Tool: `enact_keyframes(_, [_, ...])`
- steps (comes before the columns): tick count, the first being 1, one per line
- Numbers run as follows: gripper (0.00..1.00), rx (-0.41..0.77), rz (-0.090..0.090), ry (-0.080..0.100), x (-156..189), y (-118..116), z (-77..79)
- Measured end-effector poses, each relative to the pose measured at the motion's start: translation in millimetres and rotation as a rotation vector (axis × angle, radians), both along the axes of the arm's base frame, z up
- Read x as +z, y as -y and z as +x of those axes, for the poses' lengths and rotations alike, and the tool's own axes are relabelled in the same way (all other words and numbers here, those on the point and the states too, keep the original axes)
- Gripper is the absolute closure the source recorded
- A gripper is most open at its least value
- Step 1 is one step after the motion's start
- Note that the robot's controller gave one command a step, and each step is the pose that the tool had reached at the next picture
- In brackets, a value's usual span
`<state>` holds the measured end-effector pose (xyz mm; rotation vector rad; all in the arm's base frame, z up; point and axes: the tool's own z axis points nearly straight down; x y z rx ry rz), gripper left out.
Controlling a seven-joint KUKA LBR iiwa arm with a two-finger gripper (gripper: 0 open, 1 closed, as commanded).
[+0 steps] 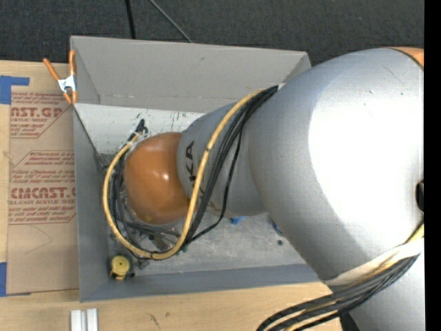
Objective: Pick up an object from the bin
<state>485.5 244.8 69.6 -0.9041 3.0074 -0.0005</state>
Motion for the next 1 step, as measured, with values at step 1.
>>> enact_keyframes(1, [0.0,0.0,0.004,0.006,1.2,-1.0,1.4])
